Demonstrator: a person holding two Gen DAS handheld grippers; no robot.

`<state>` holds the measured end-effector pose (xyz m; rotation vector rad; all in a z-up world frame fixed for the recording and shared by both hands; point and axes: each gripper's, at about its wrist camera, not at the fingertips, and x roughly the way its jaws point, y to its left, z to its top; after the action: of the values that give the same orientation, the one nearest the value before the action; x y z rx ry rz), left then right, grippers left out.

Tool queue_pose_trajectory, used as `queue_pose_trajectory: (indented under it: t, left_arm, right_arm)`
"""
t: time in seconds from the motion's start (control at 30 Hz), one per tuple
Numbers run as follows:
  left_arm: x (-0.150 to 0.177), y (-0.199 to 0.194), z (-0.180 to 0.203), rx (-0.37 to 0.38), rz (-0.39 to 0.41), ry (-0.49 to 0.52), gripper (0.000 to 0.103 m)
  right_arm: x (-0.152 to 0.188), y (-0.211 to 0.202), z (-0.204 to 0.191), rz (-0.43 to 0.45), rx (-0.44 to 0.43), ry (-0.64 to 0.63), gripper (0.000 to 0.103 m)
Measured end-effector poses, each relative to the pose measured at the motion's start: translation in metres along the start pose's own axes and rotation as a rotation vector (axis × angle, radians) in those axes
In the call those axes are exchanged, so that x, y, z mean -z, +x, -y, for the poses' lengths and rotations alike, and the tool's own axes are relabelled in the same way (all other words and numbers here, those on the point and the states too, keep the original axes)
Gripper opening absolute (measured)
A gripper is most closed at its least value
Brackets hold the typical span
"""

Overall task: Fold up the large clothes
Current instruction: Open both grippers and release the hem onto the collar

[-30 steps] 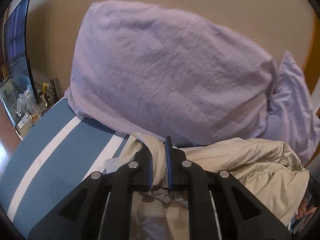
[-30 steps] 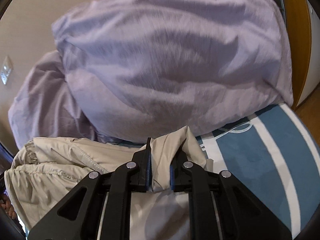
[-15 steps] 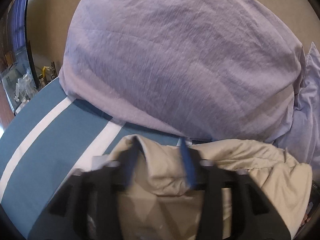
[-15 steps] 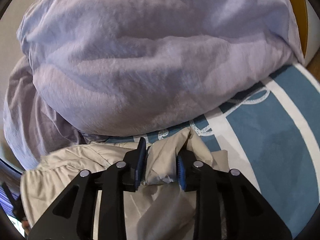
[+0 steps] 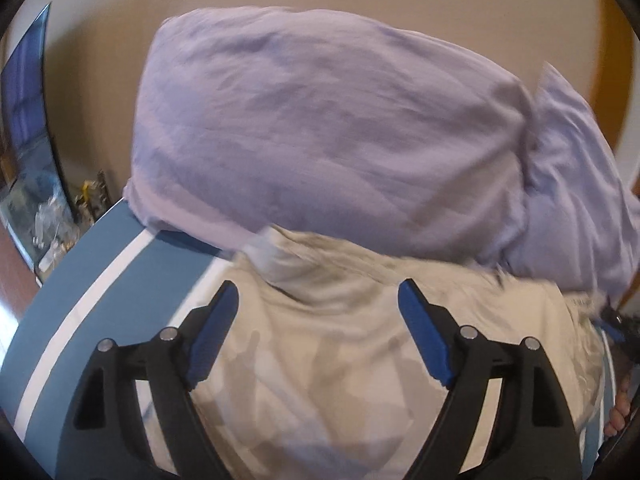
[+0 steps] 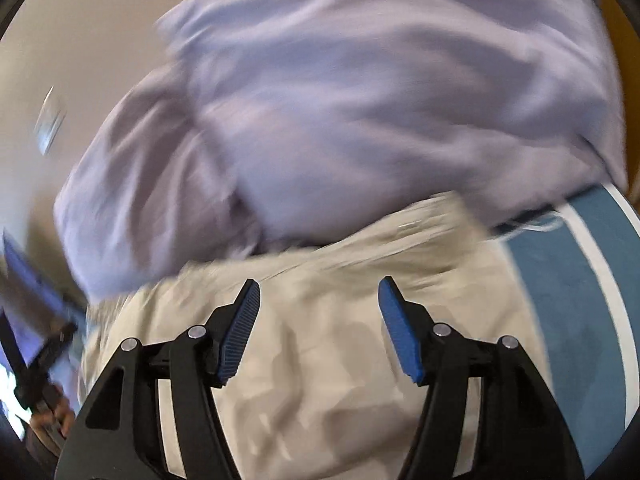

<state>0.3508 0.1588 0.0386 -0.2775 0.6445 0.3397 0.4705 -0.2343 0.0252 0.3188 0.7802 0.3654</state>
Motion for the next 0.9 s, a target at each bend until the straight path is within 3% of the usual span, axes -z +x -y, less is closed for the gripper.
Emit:
queue_pose_trajectory:
  t: [0.17,0.27,0.53,0.63,0.77,0.9]
  left_arm:
    - [0.019,-0.016,0.039,0.015,0.018,0.119,0.082]
    - [0.027,-0.021,0.059,0.009,0.032,0.182,0.084]
    - [0.038,-0.014,0.074,0.018,0.018,0.224,0.084]
    - [0.041,-0.009,0.074,0.020,0.006,0.216,0.084]
    - [0.041,-0.002,0.071,0.023,-0.013,0.193,0.084]
    - [0.039,-0.001,0.069,0.023,-0.013,0.176,0.084]
  right_arm:
    - [0.023,0.016,-0.060,-0.071,-0.038,-0.157,0.063]
    - [0.034,0.029,-0.085,-0.099,-0.016,-0.230,0.063]
    - [0.057,0.081,-0.093,-0.188,0.075,-0.275,0.060]
    - [0.064,0.088,-0.092,-0.192,0.060,-0.278,0.044]
    - [0.068,0.093,-0.099,-0.172,0.066,-0.313,0.012]
    - [0.059,0.090,-0.100,-0.131,0.078,-0.308,0.004]
